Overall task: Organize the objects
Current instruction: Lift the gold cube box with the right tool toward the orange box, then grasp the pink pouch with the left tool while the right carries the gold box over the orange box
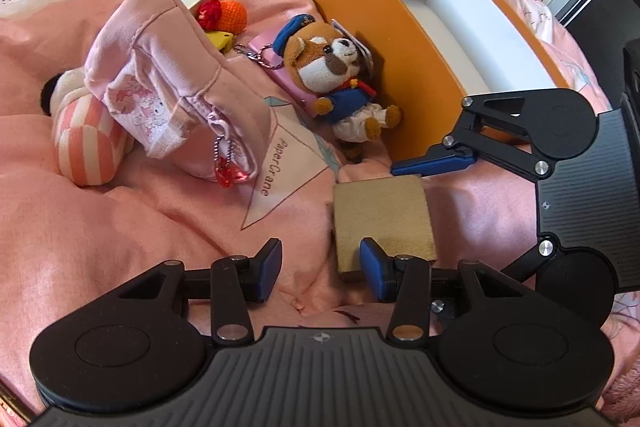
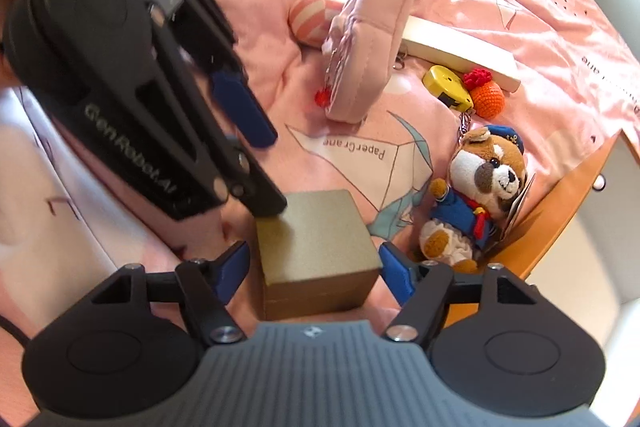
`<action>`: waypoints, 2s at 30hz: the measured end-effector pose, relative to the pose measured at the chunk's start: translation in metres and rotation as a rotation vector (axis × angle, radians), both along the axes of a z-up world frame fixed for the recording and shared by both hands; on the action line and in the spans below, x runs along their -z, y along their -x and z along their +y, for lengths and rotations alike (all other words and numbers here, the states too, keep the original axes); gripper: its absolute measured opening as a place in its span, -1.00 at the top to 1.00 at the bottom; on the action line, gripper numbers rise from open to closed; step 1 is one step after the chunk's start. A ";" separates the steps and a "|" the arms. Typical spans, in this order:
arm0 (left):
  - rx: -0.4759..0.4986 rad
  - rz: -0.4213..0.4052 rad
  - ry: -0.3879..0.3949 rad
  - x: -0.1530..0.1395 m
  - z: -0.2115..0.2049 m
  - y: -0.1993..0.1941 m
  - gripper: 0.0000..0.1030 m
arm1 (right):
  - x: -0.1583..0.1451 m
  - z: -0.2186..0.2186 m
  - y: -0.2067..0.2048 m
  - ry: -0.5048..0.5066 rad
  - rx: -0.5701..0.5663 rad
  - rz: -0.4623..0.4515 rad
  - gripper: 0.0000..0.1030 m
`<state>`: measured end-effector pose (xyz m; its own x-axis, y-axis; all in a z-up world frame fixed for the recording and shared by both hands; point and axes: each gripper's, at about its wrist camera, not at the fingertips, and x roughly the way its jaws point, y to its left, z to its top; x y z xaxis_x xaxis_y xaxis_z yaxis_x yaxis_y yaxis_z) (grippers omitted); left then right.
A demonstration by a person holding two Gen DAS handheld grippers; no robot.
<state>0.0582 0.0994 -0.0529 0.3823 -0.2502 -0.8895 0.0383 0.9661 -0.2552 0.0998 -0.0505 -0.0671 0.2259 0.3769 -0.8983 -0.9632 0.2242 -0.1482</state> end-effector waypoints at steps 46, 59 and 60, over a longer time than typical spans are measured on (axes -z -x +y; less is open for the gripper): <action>-0.533 -0.272 -0.076 -0.039 0.028 -0.024 0.33 | -0.093 -0.112 -0.071 -0.398 0.693 -0.174 -0.25; -0.282 -0.417 0.132 -0.120 -0.009 -0.020 0.35 | -0.111 -0.144 -0.067 -0.346 0.673 -0.216 -0.24; -0.254 -0.424 0.153 -0.126 -0.013 -0.024 0.35 | -0.113 -0.148 -0.067 -0.341 0.666 -0.220 -0.24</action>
<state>0.0818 0.0863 0.0726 0.7671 -0.2173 -0.6036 -0.0621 0.9113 -0.4069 0.1667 -0.1983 0.0463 0.6611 0.3465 -0.6655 -0.5659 0.8126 -0.1390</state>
